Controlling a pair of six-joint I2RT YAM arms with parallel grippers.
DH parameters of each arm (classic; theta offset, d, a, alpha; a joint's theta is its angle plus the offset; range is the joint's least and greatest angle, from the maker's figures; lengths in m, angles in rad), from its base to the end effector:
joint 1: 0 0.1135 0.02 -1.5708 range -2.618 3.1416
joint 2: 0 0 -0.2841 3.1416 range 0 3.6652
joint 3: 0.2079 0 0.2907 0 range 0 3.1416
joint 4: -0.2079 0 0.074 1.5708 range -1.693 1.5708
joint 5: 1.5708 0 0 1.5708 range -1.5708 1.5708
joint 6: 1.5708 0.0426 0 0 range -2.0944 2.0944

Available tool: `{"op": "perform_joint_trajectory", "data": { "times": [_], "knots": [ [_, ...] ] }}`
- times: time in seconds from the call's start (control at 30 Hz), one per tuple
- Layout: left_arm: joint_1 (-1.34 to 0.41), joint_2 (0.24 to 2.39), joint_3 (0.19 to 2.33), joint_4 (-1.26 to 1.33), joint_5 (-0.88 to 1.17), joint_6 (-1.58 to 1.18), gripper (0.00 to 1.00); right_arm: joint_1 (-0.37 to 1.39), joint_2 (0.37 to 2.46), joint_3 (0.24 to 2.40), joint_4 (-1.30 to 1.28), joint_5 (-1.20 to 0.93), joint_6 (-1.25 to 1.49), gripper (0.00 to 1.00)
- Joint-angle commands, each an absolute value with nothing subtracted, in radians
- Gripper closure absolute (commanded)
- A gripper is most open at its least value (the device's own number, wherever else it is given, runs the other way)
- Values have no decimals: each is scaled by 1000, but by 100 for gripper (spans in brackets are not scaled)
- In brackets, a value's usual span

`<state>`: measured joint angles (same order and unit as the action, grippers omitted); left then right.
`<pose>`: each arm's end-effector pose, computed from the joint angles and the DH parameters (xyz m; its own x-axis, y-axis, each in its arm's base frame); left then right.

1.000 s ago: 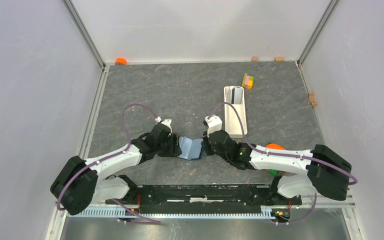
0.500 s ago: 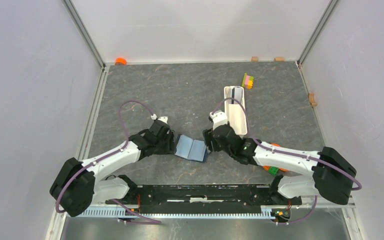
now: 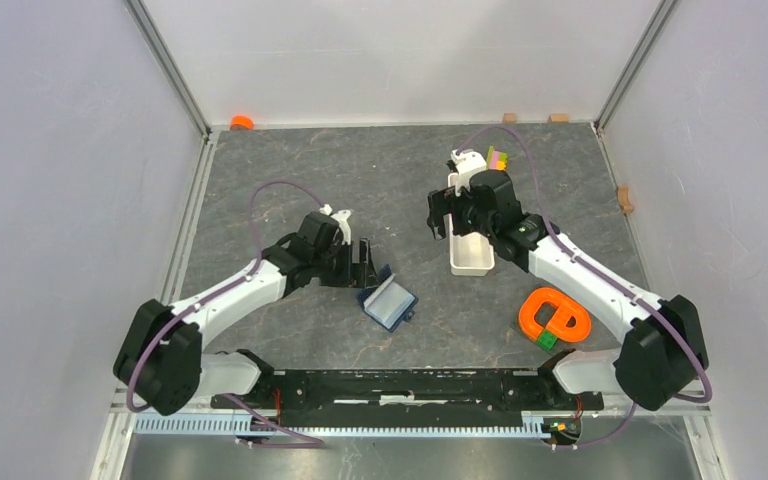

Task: Put the credit cards into the card holder
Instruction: Open the card holder at the center of the board.

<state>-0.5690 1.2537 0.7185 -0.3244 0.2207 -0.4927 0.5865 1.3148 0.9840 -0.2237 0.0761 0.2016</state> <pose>0.2326 -0.1599 0.2024 -0.8679 0.0072 -0.4967 0.2674 0.8495 -0.4549 0.2813 0.1830 0.2914 -0.5294 -0.1120 -0.8410 -0.4001 0.9071 0.1310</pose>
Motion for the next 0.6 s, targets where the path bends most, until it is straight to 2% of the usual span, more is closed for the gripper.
{"op": "perform_joint_trajectory", "data": {
  "times": [0.0, 0.1, 0.43, 0.5, 0.57],
  "knots": [
    [-571, 1318, 763, -242, 354, -399, 10, 548, 1342, 1005, -237, -96, 164, 2],
    [-580, 1348, 758, -193, 392, -393, 8, 530, 1336, 967, -201, -136, 176, 2],
    [-681, 1397, 791, -235, 310, -355, 7, 471, 1264, 866, -151, -129, 194, 2],
    [-691, 1407, 792, -233, 263, -373, 19, 470, 1243, 838, -147, -88, 195, 2],
    [-692, 1423, 809, -281, 188, -419, 40, 471, 1222, 814, -138, -83, 205, 2]
  ]
}}
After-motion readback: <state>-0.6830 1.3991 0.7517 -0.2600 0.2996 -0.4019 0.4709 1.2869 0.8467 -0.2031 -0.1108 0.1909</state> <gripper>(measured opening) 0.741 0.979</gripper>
